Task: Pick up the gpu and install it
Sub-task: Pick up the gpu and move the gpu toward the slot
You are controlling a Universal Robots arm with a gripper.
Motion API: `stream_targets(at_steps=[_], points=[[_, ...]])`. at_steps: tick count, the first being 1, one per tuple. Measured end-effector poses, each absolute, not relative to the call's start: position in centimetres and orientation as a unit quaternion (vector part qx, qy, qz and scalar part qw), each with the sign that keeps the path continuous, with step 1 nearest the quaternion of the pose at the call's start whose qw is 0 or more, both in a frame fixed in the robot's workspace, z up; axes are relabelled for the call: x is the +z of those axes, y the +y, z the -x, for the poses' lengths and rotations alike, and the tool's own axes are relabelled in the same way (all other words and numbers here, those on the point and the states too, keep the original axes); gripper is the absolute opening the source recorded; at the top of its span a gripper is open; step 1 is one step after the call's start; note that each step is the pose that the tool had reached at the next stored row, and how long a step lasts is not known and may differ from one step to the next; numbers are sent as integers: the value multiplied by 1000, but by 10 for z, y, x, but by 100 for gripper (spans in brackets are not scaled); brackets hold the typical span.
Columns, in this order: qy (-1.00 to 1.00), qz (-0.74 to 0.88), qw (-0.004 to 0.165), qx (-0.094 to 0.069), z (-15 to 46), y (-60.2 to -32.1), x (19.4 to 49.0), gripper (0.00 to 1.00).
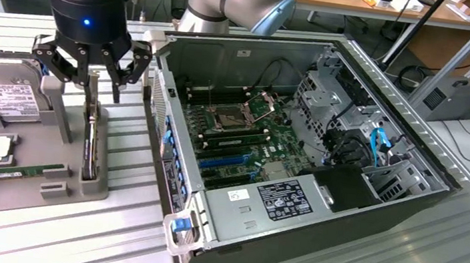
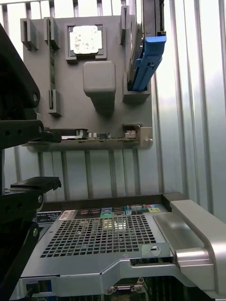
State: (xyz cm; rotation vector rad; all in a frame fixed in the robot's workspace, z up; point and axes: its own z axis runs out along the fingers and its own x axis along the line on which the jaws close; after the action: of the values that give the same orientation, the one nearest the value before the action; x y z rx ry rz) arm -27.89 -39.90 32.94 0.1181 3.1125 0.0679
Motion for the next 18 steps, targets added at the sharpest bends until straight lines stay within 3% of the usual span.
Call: stream_targets(at_steps=[18], points=[[999,-38,13,22,285,-401,320,42]])
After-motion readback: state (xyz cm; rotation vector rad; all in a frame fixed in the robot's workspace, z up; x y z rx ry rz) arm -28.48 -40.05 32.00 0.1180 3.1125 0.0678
